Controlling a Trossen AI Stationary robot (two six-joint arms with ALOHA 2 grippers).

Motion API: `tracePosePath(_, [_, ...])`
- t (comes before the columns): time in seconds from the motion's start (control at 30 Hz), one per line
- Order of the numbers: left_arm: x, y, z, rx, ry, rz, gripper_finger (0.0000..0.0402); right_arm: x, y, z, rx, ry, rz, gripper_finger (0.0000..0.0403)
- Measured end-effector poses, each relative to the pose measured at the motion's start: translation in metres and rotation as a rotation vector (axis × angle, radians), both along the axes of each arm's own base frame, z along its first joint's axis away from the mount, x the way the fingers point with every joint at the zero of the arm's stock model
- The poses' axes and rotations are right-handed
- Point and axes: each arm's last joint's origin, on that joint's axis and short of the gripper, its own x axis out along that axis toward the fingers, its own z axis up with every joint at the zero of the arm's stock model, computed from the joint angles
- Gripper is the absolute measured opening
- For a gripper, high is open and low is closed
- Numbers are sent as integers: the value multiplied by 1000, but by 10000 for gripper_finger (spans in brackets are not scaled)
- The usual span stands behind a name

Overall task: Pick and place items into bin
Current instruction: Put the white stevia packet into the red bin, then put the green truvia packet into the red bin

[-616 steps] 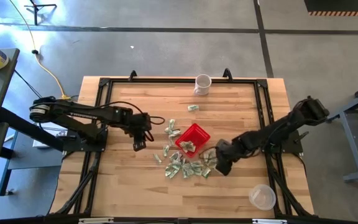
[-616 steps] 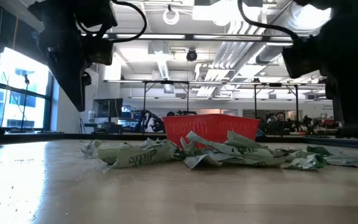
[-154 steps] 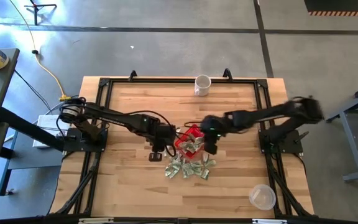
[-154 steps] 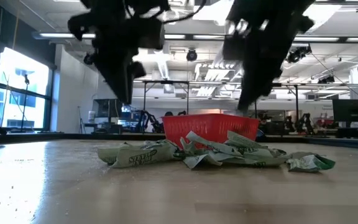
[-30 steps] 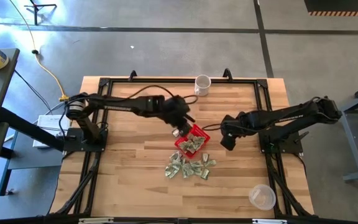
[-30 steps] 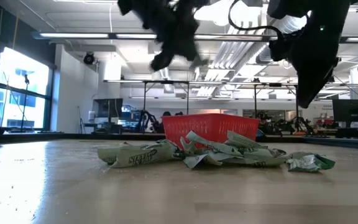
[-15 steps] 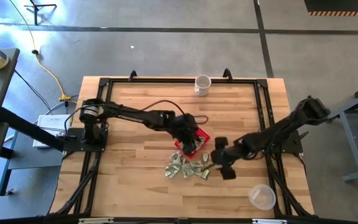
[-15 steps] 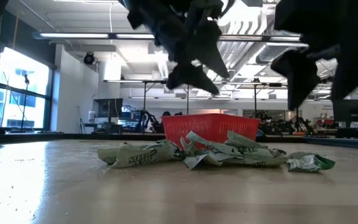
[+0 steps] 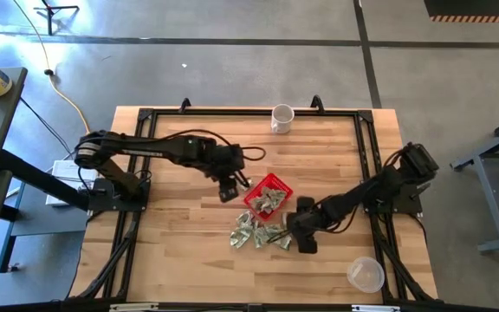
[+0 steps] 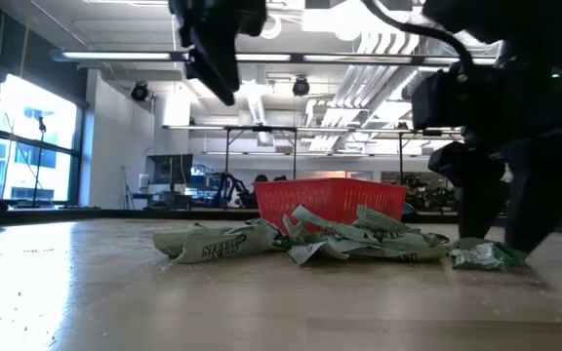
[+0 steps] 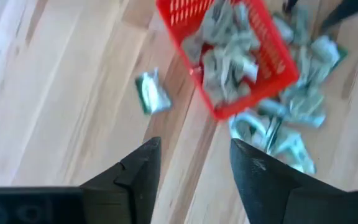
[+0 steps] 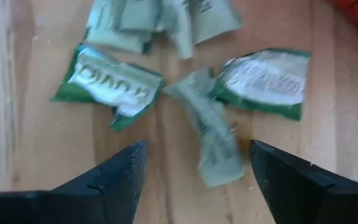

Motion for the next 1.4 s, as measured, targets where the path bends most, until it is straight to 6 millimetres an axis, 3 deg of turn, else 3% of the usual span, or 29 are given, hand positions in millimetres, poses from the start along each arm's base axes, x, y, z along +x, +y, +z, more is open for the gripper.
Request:
tracePosePath(0.2, [-9, 0, -4, 25, 102, 11, 186, 8, -16, -10, -6, 30, 0, 192])
tracePosePath(0.37, [-25, 1, -6, 17, 124, 63, 159, 7, -16, -21, 18, 111, -10, 106])
tracePosePath(0.5, [-46, 1, -7, 26, 112, 87, 141, -2, -10, -16, 94, 178, -5, 24])
tracePosePath(0.57, [-57, 2, -14, 33, 117, 115, 134, -8, -9, -4, 172, 205, -31, 9])
tracePosePath(0.67, [-73, 8, -34, 8, 140, 169, 125, -16, -15, 22, 211, 203, -118, 18])
tracePosePath(0.8, [-79, 16, -69, -83, 58, 208, 120, -8, -33, 73, 200, -32, -227, 5])
tracePosePath(0.93, [-77, 17, -96, -74, -70, 193, 119, 4, -63, 92, 181, -182, -306, 27])
tracePosePath(1.2, [-62, 19, -105, 0, -318, 180, 123, 31, -104, 75, 255, -234, -329, 141])
tracePosePath(1.33, [-49, 20, -111, -2, -376, 167, 158, 34, -110, 73, 295, -233, -390, 213])
tracePosePath(1.4, [-43, 21, -120, 12, -367, 145, 185, 32, -110, 84, 258, -255, -388, 238])
